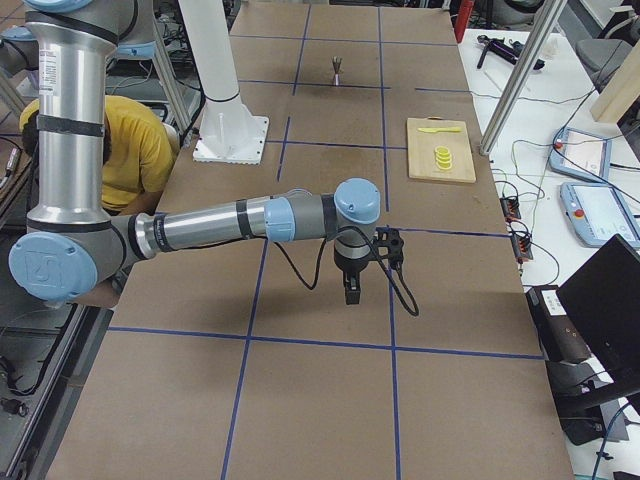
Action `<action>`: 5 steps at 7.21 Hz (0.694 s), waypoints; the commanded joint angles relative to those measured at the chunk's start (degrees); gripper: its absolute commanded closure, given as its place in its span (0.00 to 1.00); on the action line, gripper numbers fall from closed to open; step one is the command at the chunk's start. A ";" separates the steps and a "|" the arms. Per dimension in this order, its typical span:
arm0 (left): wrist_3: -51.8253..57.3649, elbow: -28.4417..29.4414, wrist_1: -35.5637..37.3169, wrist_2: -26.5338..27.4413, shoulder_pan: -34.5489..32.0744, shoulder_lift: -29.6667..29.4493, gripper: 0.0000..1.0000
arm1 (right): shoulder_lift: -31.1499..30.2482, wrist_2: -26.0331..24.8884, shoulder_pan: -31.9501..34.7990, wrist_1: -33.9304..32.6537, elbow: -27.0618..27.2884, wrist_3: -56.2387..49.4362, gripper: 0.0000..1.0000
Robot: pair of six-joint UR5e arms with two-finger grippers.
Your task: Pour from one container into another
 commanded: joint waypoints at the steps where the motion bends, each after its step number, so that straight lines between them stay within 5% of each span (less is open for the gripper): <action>1: -0.25 -0.34 0.08 1.48 -0.27 -0.89 0.00 | 0.00 0.01 -0.03 0.06 0.08 0.04 0.00; 3: 0.37 -1.83 -0.88 0.09 -0.10 1.48 0.00 | 0.00 1.32 -0.12 0.06 0.35 -0.14 0.00; 5: -0.59 -5.07 -6.03 -20.30 0.34 1.22 0.00 | -2.01 5.09 -0.47 3.46 0.44 0.30 0.00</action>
